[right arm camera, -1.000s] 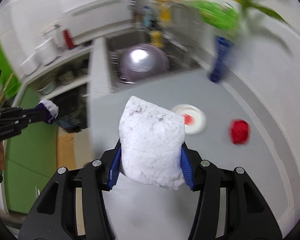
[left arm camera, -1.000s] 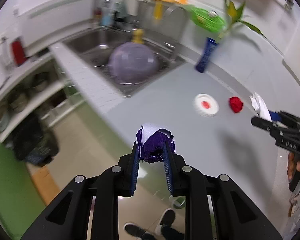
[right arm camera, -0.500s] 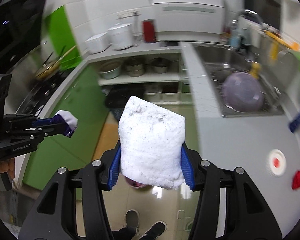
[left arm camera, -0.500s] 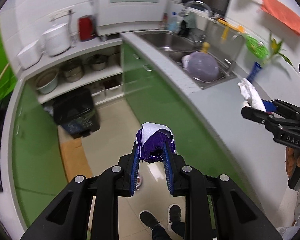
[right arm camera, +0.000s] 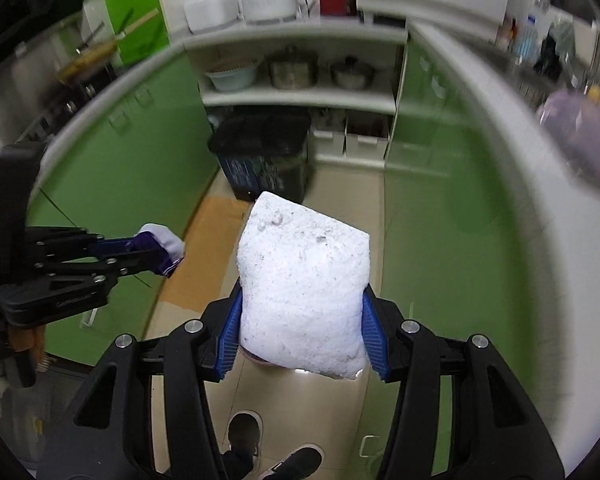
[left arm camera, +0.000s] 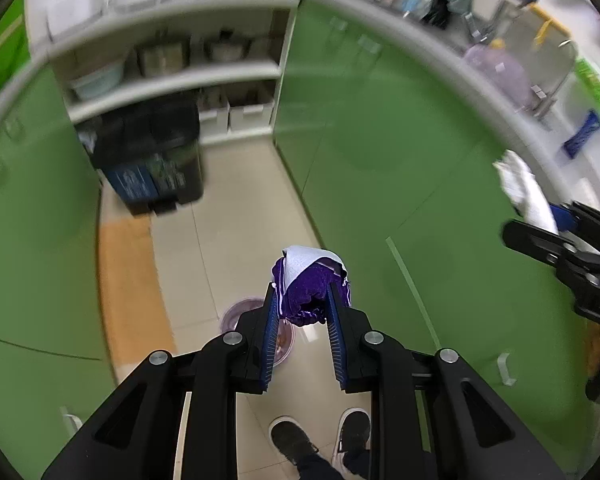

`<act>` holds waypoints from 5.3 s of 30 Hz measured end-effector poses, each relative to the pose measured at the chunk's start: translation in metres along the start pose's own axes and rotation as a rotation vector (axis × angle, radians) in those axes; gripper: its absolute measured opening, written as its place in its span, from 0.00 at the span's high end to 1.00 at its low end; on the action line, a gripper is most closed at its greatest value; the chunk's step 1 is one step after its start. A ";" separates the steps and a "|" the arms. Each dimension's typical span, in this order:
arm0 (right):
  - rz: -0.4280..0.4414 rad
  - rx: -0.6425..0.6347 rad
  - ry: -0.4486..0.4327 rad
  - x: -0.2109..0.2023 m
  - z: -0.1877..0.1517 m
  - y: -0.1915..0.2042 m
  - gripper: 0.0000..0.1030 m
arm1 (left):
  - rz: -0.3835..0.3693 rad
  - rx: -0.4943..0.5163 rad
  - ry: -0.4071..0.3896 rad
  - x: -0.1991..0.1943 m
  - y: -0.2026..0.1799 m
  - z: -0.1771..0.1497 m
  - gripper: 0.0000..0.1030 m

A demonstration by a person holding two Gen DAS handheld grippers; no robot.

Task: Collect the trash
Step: 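Carry tissue and wrapper to the wastebasket and open both tools over it, then turn both tools back toward the counter, then grasp the white round lid with the left tool while the right tool grasps the red cloth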

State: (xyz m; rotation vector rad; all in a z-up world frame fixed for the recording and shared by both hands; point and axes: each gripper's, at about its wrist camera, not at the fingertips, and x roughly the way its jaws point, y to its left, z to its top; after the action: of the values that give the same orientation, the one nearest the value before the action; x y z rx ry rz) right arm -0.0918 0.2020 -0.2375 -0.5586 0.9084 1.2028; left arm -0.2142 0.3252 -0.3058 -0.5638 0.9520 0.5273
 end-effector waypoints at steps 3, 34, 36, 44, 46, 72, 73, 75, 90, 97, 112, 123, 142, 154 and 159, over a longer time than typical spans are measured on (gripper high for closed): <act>-0.006 0.009 0.024 0.049 -0.031 -0.008 0.50 | 0.001 -0.022 0.008 0.054 0.020 -0.018 0.76; 0.167 -0.206 0.198 0.255 -0.063 0.088 0.04 | 0.119 -0.298 -0.050 0.075 0.160 -0.088 0.05; 0.151 -0.207 0.212 0.262 -0.063 0.089 0.04 | 0.120 -0.305 -0.047 0.077 0.163 -0.088 0.05; 0.126 -0.166 0.225 0.246 -0.051 0.076 0.03 | 0.107 -0.275 -0.041 0.065 0.145 -0.072 0.05; 0.123 -0.147 0.212 0.224 -0.043 0.071 0.03 | 0.102 -0.262 -0.041 0.054 0.134 -0.066 0.05; -0.285 0.334 -0.133 -0.289 -0.029 -0.141 0.03 | -0.141 0.196 -0.108 -0.202 -0.187 0.102 0.05; -0.308 0.363 -0.140 -0.298 -0.038 -0.149 0.03 | -0.159 0.227 -0.106 -0.201 -0.201 0.105 0.05; -0.349 0.421 -0.150 -0.314 -0.056 -0.166 0.03 | -0.206 0.298 -0.091 -0.193 -0.238 0.112 0.05; -0.558 0.722 -0.169 -0.387 -0.149 -0.258 0.03 | -0.405 0.670 0.024 -0.148 -0.426 0.113 0.05; -0.551 0.755 -0.160 -0.391 -0.166 -0.296 0.03 | -0.393 0.753 0.083 -0.099 -0.499 0.114 0.05; -0.522 0.771 -0.090 -0.380 -0.191 -0.367 0.03 | -0.295 0.783 0.213 0.032 -0.592 0.127 0.05; -0.505 0.794 -0.062 -0.373 -0.207 -0.388 0.03 | -0.192 0.800 0.246 0.083 -0.614 0.125 0.05; -0.496 0.788 -0.047 -0.363 -0.203 -0.398 0.03 | -0.194 0.797 0.176 0.072 -0.608 0.128 0.09; -0.475 0.727 -0.021 -0.319 -0.173 -0.446 0.03 | -0.226 0.729 0.078 -0.003 -0.568 0.140 0.09; -0.459 0.742 0.017 -0.288 -0.167 -0.476 0.03 | -0.231 0.688 0.044 -0.027 -0.544 0.145 0.09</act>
State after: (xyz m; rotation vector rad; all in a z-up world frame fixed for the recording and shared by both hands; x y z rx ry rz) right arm 0.2865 -0.2267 -0.1313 -0.1531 1.0850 0.3940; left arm 0.2086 0.0145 -0.1009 -0.0582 1.0217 -0.0356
